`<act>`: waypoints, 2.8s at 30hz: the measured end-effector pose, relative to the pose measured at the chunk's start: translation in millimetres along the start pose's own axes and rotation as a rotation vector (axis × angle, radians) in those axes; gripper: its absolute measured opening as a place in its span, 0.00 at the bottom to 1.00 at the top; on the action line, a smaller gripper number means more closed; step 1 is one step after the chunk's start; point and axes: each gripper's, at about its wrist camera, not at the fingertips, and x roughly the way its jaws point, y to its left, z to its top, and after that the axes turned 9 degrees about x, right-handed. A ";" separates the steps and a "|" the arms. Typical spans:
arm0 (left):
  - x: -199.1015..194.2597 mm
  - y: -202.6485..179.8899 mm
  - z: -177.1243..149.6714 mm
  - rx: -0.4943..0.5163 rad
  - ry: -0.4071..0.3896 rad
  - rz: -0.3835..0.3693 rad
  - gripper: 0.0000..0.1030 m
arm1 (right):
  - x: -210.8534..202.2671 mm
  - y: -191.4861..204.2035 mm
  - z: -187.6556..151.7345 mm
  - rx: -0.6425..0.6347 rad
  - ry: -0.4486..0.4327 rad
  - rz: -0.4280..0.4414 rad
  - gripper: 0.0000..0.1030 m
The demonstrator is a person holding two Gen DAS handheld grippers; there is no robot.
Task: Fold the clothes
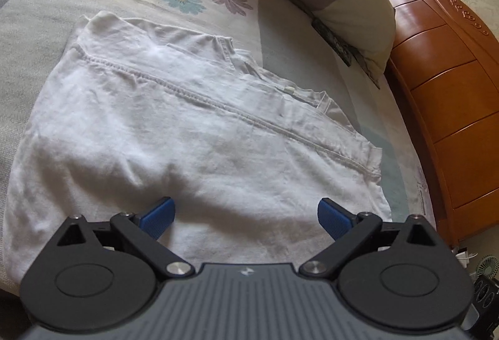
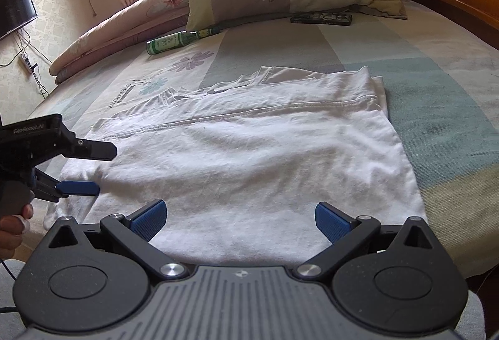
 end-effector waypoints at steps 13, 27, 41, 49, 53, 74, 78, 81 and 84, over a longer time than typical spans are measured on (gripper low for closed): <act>12.6 -4.0 20.1 0.101 0.009 -0.010 0.95 | -1.8 11.7 -2.1 -0.043 -0.001 -0.034 1.00; 0.9 16.2 26.5 0.229 -0.023 0.044 0.95 | -4.0 45.9 -3.7 -0.103 0.003 -0.083 1.00; -22.2 62.0 25.9 0.131 -0.056 -0.049 0.95 | -12.1 89.8 -17.0 -0.182 -0.007 -0.089 1.00; -38.3 87.2 36.2 0.094 -0.084 -0.062 0.95 | -16.1 99.5 -21.7 -0.222 -0.010 -0.102 1.00; -55.6 114.5 50.2 -0.006 -0.132 -0.097 0.95 | -16.6 99.8 -22.0 -0.219 -0.009 -0.104 1.00; -22.4 158.8 48.7 -0.133 -0.049 -0.274 0.95 | 3.6 93.3 -22.4 -0.194 0.041 -0.095 1.00; -10.8 163.6 64.2 -0.137 -0.075 -0.299 0.95 | 3.7 92.7 -22.6 -0.194 0.043 -0.094 1.00; -9.0 161.5 64.5 -0.131 -0.077 -0.306 0.95 | 2.9 93.1 -22.9 -0.198 0.043 -0.091 1.00; -12.9 158.0 54.1 -0.106 -0.048 -0.342 0.95 | -0.1 93.0 -24.1 -0.206 0.042 -0.073 1.00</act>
